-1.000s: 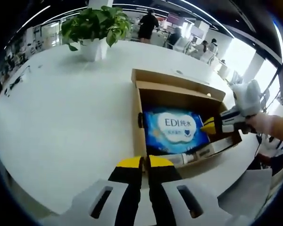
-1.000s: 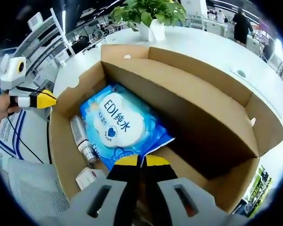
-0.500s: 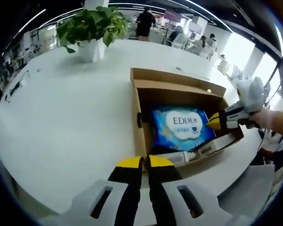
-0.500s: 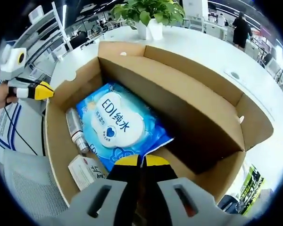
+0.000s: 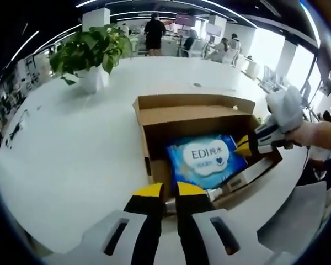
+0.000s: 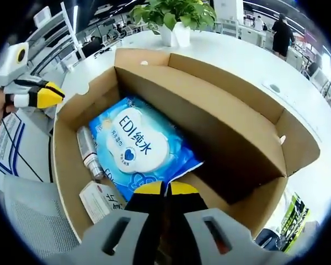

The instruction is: Operate the shoe box by opening the lid, removing the specified soft item, and placing it in the target area until the item is outside and the box remains undamaged.

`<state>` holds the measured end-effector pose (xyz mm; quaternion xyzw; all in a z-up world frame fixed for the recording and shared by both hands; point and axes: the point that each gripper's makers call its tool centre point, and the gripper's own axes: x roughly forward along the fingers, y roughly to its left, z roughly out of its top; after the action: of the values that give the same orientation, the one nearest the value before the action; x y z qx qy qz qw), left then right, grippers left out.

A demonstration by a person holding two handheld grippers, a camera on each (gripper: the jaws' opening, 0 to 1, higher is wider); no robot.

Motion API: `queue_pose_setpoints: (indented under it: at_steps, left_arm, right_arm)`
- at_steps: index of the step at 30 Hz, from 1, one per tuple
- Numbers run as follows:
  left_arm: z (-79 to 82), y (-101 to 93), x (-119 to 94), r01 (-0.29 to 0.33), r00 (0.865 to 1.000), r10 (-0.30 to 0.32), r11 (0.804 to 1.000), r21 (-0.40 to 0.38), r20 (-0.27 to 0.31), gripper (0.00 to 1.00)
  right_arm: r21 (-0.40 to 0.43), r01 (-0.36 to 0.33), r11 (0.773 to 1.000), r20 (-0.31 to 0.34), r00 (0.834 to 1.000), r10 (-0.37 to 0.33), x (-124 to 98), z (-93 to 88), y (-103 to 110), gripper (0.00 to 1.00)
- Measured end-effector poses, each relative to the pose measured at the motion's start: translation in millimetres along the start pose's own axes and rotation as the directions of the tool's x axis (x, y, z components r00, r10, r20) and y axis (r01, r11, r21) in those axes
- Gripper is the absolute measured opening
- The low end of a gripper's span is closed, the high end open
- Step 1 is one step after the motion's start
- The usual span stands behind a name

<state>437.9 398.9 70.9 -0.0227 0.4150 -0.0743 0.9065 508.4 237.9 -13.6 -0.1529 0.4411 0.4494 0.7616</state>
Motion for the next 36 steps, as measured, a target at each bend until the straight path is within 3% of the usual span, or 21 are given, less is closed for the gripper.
queue_pose_setpoints:
  at_steps: [8, 17, 26, 36]
  left_arm:
    - [3.8, -15.2, 21, 0.032, 0.999, -0.031, 0.999, 0.042, -0.038, 0.08]
    - [3.4, -19.7, 42, 0.062, 0.995, -0.056, 0.995, 0.073, -0.087, 0.13]
    - [-9.1, -17.5, 60, 0.072, 0.985, -0.058, 0.994, 0.083, -0.163, 0.18]
    - [-21.5, -19.5, 81, 0.07, 0.973, -0.046, 0.992, 0.101, -0.228, 0.16]
  right_arm:
    - [-0.005, 0.004, 1.0, 0.003, 1.0, -0.004, 0, -0.2, 0, 0.01]
    - [-0.007, 0.003, 1.0, 0.005, 1.0, -0.003, 0, -0.4, 0, 0.01]
    - [-0.008, 0.002, 1.0, 0.006, 1.0, -0.002, -1, -0.5, 0, 0.01]
    - [-0.012, 0.001, 1.0, 0.01, 1.0, -0.001, -1, -0.3, 0, 0.01]
